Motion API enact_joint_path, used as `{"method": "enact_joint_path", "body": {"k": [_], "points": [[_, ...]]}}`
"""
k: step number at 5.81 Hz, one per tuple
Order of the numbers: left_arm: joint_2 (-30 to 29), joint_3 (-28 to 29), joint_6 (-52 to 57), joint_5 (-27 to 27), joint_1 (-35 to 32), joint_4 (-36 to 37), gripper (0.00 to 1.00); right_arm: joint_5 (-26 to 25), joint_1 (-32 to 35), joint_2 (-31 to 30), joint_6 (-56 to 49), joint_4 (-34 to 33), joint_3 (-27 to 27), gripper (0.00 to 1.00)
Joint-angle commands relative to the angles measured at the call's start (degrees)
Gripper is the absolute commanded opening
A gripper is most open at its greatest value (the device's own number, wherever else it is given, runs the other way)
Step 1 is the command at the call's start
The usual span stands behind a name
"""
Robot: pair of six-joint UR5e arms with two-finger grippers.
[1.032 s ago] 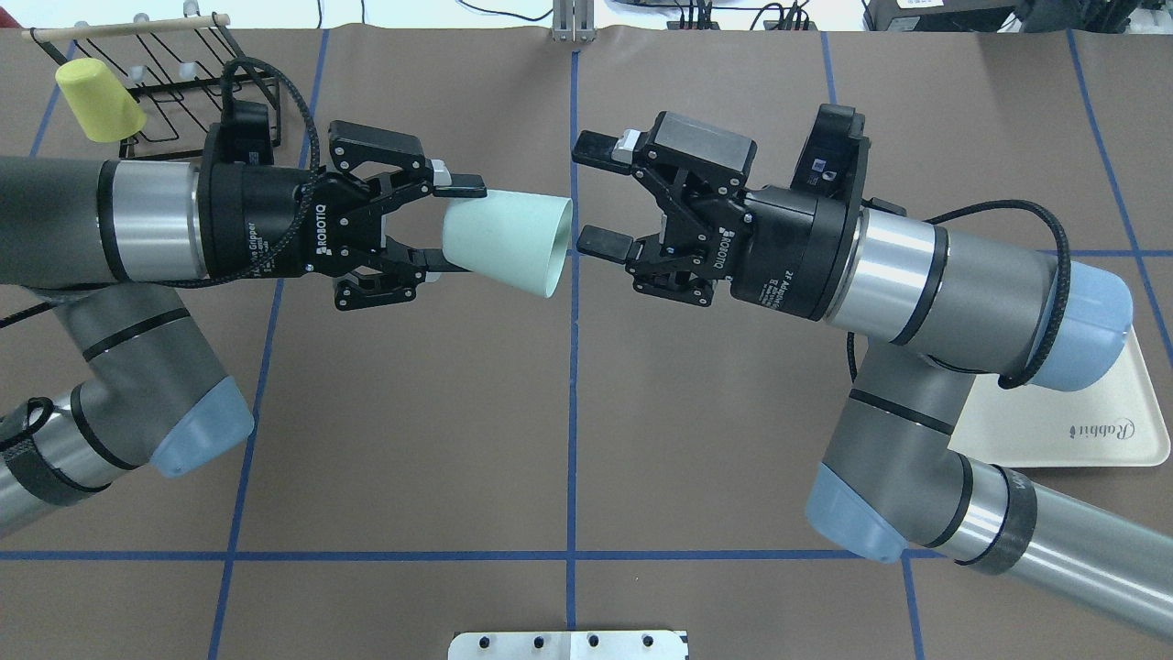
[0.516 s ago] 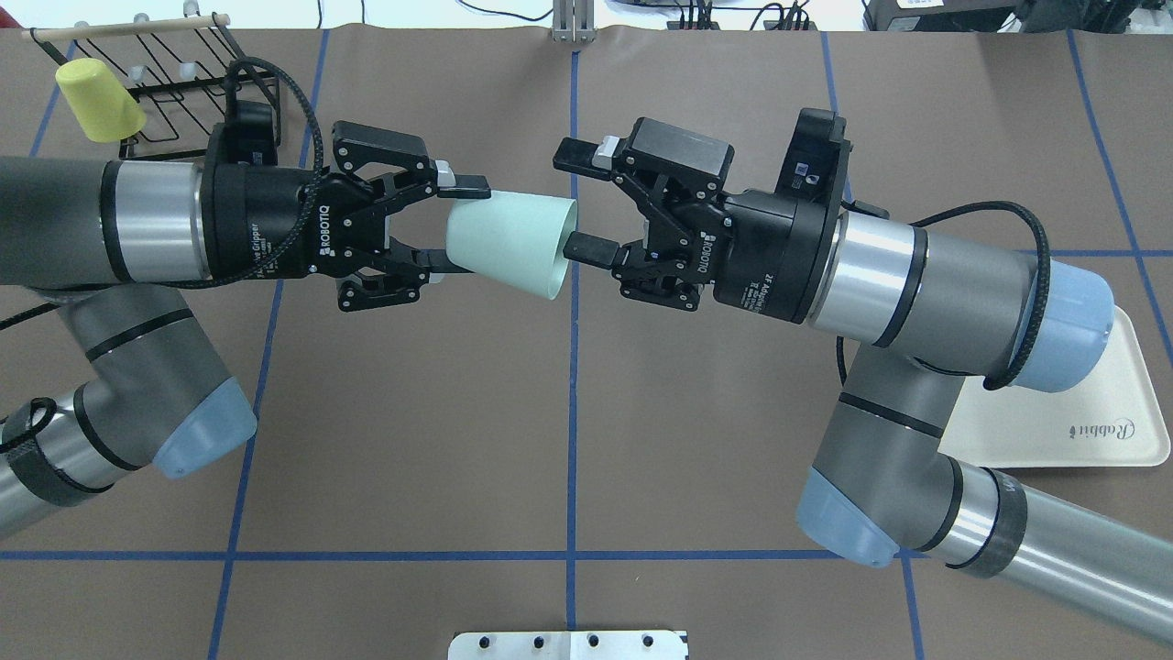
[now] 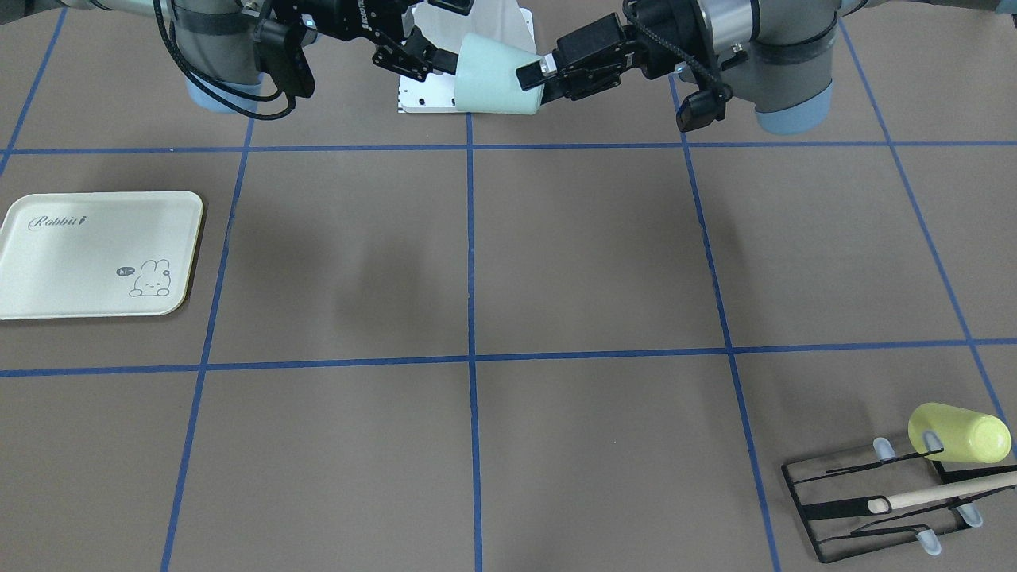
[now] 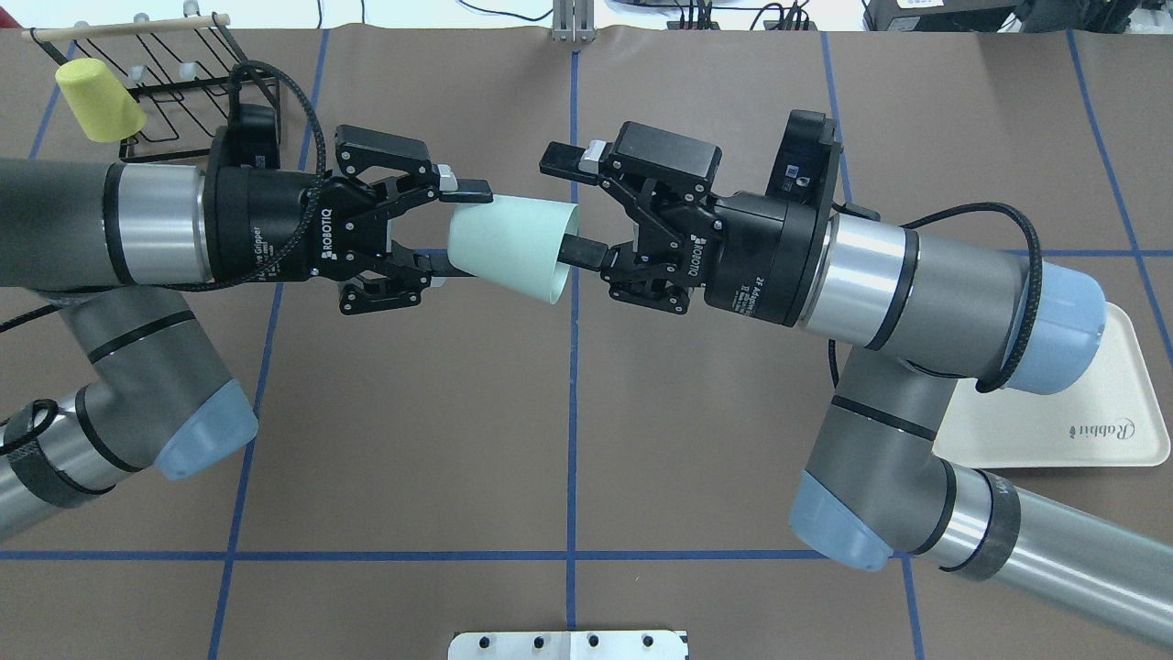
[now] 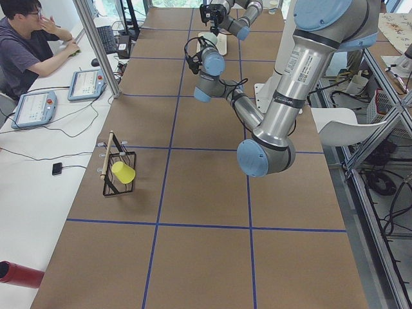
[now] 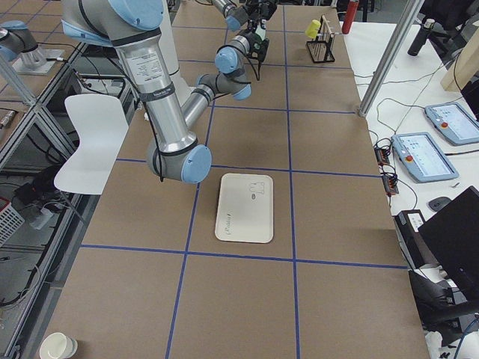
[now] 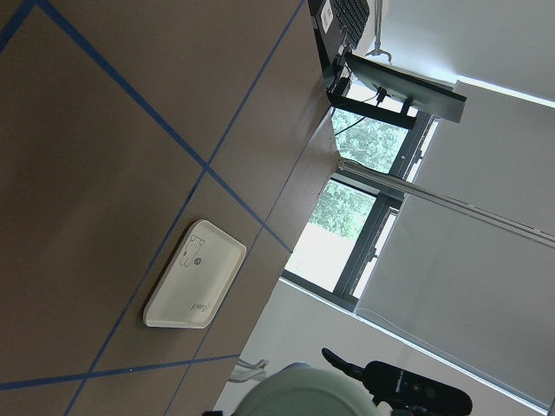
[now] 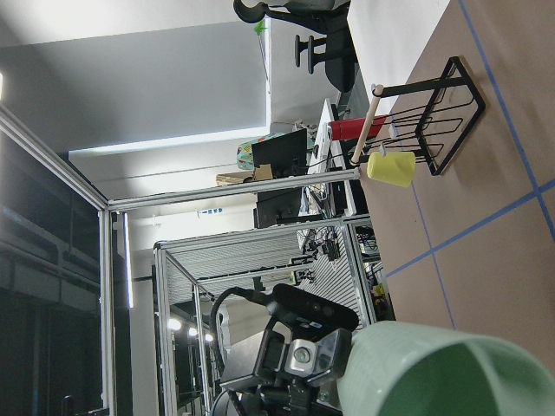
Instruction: Left arm grabs green cup and hands to right arm on tray
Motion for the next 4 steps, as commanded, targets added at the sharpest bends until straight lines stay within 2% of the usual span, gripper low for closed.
{"method": "enact_joint_path", "body": {"k": [1, 4], "points": [[-0.3, -0.1, 0.0, 0.0, 0.1, 0.0, 0.08, 0.0, -0.2, 0.0, 0.0, -0.9, 0.0, 0.59], [-0.2, -0.5, 0.0, -0.2, 0.0, 0.0, 0.08, 0.0, -0.2, 0.0, -0.1, -2.0, 0.1, 0.57]]}}
